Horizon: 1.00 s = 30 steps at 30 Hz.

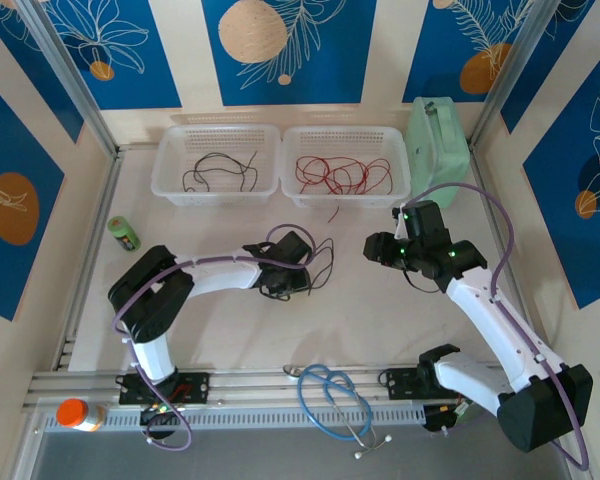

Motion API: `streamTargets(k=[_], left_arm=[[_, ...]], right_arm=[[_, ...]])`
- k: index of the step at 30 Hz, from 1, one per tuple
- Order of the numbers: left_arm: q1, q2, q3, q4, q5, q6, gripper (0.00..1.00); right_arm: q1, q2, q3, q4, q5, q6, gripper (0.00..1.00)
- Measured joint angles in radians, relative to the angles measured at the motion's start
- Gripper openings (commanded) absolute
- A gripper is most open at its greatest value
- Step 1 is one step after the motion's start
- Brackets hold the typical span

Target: Untangle the cables

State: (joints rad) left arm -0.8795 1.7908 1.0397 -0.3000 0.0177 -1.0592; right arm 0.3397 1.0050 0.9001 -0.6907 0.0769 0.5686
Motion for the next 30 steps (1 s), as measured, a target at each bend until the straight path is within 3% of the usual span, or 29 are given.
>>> streamTargets(k=[8, 18, 26, 30], left_arm=[[0.0, 0.002, 0.0, 0.001, 0.0, -0.007, 0.34], [-0.002, 0.002, 0.0, 0.016, 0.008, -0.01, 0.41], [-0.002, 0.002, 0.0, 0.037, 0.024, -0.008, 0.39], [-0.017, 0.014, 0.0, 0.125, 0.08, -0.006, 0.36]], right_arm=[[0.0, -0.001, 0.0, 0.002, -0.006, 0.0, 0.46], [0.0, -0.001, 0.0, 0.004, -0.015, 0.0, 0.46], [0.0, -0.001, 0.0, 0.021, -0.025, 0.0, 0.46], [0.0, 0.0, 0.0, 0.025, -0.029, 0.0, 0.46]])
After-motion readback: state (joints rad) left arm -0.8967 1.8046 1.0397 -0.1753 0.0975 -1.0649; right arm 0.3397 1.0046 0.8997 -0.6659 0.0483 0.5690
